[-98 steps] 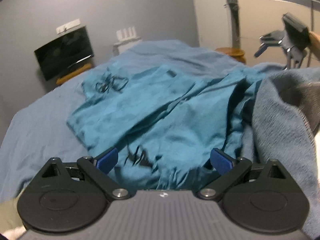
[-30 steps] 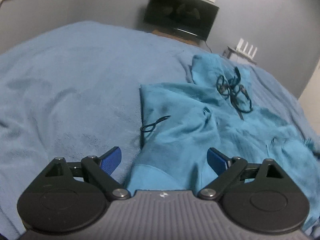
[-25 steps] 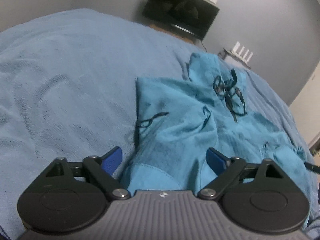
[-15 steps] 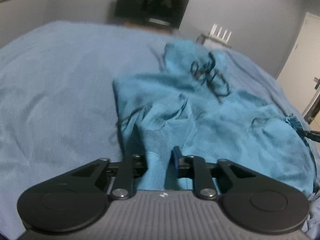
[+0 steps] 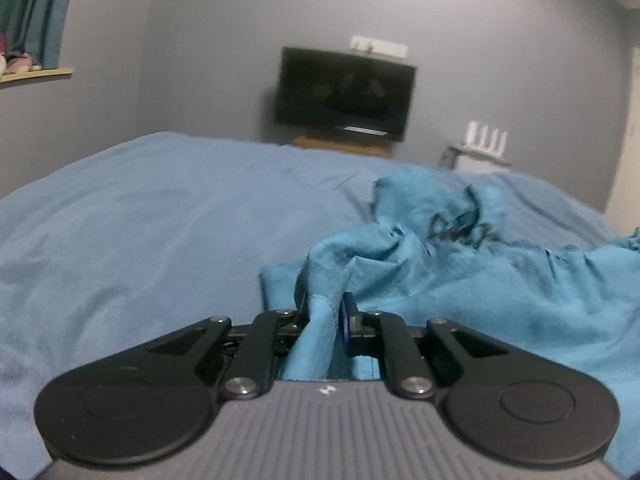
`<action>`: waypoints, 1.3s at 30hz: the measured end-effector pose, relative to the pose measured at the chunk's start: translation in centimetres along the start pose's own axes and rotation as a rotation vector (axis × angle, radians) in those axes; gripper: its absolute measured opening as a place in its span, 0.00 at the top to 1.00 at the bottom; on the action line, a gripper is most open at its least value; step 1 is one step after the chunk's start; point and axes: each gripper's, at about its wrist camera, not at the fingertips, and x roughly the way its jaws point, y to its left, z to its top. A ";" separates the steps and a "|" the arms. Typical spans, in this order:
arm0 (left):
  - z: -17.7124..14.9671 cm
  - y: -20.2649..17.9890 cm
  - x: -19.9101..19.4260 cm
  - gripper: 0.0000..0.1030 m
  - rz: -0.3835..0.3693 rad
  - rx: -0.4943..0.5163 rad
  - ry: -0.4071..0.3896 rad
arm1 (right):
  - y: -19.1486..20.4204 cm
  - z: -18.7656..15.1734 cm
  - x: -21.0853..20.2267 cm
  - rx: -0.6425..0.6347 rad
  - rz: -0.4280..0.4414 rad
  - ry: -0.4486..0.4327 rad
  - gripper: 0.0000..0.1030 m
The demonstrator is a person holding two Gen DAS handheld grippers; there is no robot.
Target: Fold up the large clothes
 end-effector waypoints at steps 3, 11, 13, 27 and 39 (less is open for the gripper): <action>-1.3 -0.2 1.8 0.92 0.057 0.042 0.052 | 1.6 -1.0 2.5 -0.049 -0.035 0.041 0.96; -3.1 -1.7 4.4 0.56 0.212 0.173 0.183 | 4.2 -4.4 8.1 -0.102 -0.148 0.281 0.76; -2.3 -2.2 4.2 0.45 0.277 0.194 0.183 | 4.0 -4.1 7.7 -0.080 -0.157 0.289 0.66; -1.9 -8.8 2.2 0.39 -0.061 0.246 0.264 | 13.0 -0.9 1.3 -0.255 0.340 0.261 0.42; -4.9 -7.8 3.5 0.25 -0.024 0.343 0.337 | 12.9 -5.8 5.6 -0.269 0.178 0.437 0.40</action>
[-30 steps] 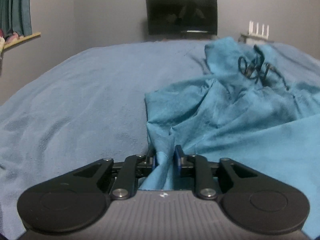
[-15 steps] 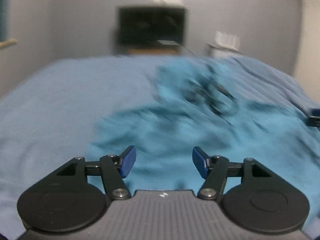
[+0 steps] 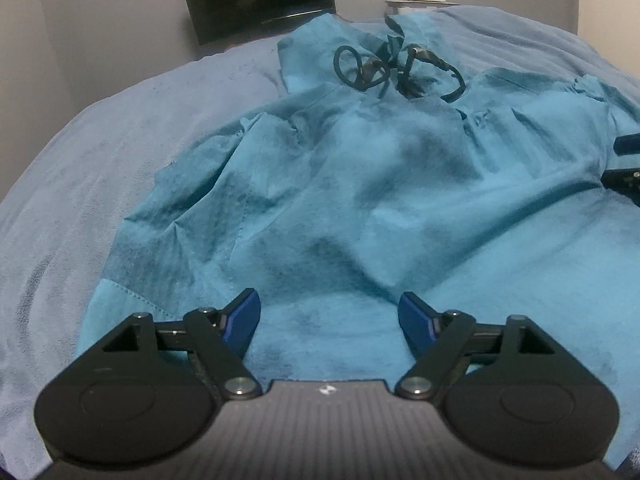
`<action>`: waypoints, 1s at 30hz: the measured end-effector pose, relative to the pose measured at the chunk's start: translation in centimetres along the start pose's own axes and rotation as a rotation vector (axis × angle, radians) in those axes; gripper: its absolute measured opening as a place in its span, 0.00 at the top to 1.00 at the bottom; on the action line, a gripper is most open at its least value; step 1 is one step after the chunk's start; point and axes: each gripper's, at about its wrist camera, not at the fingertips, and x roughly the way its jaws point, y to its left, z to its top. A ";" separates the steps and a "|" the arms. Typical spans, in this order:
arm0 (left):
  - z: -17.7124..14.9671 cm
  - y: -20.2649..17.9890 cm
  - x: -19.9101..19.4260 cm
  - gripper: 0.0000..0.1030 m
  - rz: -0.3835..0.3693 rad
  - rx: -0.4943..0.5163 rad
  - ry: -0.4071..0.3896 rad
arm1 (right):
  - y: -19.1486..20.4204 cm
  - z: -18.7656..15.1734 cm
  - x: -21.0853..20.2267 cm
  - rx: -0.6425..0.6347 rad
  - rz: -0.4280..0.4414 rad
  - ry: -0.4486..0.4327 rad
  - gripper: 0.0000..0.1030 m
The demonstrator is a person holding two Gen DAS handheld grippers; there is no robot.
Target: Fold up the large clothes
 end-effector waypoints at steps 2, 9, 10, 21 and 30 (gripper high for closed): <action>-0.1 -0.2 -0.6 0.25 0.011 -0.006 -0.005 | 0.2 -0.2 -0.7 0.006 -0.029 -0.001 0.41; -2.2 -0.3 -5.4 0.25 0.005 -0.017 -0.019 | 0.6 -1.3 -6.4 0.049 -0.034 -0.027 0.39; -2.7 0.0 -5.7 0.24 0.000 -0.028 -0.003 | 0.7 -1.5 -6.8 0.038 -0.049 -0.008 0.38; -5.4 4.1 -9.3 0.20 -0.140 -0.370 -0.006 | -2.8 -3.8 -12.3 0.374 0.013 0.012 0.29; -10.1 8.8 -13.1 0.20 -0.251 -0.839 0.068 | -9.1 -10.4 -16.8 0.929 0.099 0.087 0.15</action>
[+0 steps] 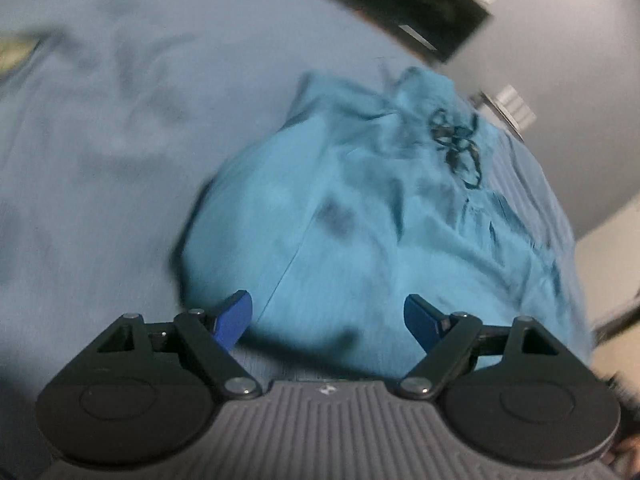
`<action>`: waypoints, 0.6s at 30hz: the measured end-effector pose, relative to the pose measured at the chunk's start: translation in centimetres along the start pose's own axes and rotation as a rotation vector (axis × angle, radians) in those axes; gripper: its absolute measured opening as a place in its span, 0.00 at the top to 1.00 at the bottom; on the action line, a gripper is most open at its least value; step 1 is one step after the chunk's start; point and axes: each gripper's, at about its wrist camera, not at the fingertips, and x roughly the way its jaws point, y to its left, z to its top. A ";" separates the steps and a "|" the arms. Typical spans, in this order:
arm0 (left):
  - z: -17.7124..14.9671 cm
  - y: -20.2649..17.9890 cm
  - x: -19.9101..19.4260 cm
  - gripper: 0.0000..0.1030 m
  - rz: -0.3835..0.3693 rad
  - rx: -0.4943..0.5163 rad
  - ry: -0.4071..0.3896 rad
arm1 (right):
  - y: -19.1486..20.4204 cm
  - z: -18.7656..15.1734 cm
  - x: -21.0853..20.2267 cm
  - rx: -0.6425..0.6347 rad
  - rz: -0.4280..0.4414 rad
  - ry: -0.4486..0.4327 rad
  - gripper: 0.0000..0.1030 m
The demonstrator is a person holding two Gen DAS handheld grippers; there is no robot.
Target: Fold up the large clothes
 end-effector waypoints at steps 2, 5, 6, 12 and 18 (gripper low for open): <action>-0.3 1.4 -0.1 0.20 -0.018 -0.102 0.047 | -2.0 -0.5 0.2 0.119 -0.002 0.034 0.15; -0.4 1.7 0.6 0.20 0.023 -0.120 0.077 | -3.0 -1.2 1.2 0.190 0.004 0.076 0.16; -0.5 1.5 1.0 0.20 0.034 -0.112 0.083 | -3.0 -1.3 1.6 0.196 0.005 0.091 0.16; 0.1 1.9 3.7 0.20 0.070 -0.115 0.066 | -3.3 -1.9 4.6 0.259 0.003 0.114 0.17; 0.4 1.9 5.3 0.26 0.082 -0.108 0.014 | -4.7 -2.1 6.3 0.402 0.008 0.010 0.28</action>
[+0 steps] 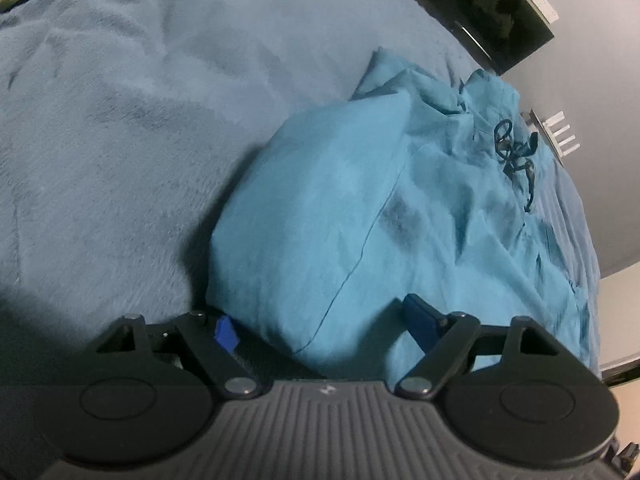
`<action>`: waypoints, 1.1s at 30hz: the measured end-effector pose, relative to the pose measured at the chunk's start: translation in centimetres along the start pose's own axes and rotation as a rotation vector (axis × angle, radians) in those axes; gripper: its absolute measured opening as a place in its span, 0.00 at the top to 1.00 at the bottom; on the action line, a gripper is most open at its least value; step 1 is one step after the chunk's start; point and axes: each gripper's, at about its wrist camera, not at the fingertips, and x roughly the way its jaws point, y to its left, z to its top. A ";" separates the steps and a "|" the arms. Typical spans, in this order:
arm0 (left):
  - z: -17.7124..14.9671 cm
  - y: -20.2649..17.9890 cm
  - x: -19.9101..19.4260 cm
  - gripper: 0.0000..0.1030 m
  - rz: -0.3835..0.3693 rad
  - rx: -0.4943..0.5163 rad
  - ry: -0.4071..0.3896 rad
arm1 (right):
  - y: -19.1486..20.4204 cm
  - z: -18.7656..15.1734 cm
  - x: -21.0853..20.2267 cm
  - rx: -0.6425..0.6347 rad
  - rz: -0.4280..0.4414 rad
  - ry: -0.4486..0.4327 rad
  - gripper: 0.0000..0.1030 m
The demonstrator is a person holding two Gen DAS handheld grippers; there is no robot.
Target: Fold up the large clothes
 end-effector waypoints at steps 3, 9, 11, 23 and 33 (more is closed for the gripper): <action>0.0 0.4 -0.6 0.65 -0.024 -0.017 -0.033 | 0.4 -0.4 -0.3 -0.014 0.011 -0.054 0.55; -0.4 0.5 -3.8 0.90 -0.105 -0.034 -0.118 | 1.2 -0.4 -3.7 -0.041 0.080 -0.128 0.91; -0.7 0.0 -5.4 0.95 -0.124 -0.009 -0.145 | 1.7 -0.6 -5.2 -0.064 0.104 -0.144 0.93; -1.1 0.7 -11.0 0.99 -0.148 0.012 -0.148 | 0.3 0.2 -11.2 -0.047 0.168 -0.136 0.98; -0.5 0.9 -7.2 0.78 -0.061 -0.031 -0.042 | 0.5 1.1 -7.5 -0.047 0.072 -0.063 0.61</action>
